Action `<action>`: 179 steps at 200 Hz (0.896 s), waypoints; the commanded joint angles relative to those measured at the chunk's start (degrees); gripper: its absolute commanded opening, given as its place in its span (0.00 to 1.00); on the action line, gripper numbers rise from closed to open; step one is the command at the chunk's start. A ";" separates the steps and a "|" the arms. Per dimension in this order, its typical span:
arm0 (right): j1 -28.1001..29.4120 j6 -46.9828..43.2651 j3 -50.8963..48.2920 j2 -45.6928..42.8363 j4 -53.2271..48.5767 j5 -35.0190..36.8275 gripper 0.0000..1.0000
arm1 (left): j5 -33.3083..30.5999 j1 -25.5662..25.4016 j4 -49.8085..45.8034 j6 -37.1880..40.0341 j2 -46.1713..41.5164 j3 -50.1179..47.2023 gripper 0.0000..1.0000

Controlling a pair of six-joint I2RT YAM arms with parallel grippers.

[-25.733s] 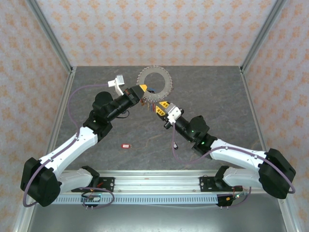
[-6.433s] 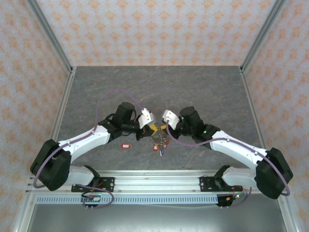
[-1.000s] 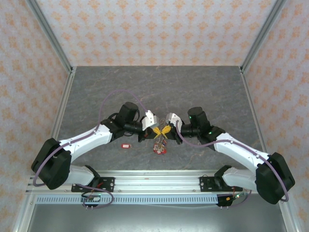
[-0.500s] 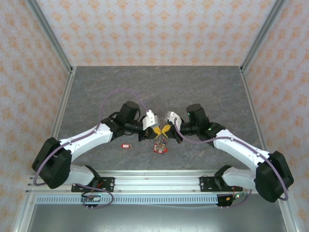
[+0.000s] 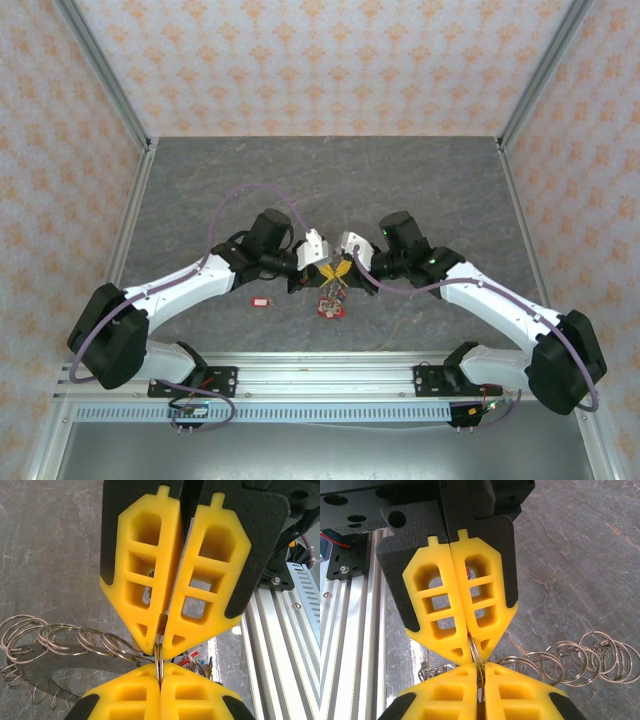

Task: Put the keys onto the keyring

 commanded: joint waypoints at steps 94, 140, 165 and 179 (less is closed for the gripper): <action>-1.28 6.36 -10.78 -6.65 14.01 2.69 0.22 | 3.08 -0.53 6.59 -2.59 -1.59 -1.15 0.00; -1.20 4.18 -10.54 -10.84 13.09 3.39 0.25 | 2.69 -0.68 6.26 -2.51 -1.08 -0.81 0.00; -1.20 3.51 -9.10 -10.44 12.29 0.07 0.24 | 2.79 -0.59 6.08 -2.45 -1.15 -0.73 0.00; -1.20 3.04 -8.19 -9.06 12.47 -2.47 0.23 | 2.89 -0.68 6.15 -2.66 -1.18 -0.52 0.00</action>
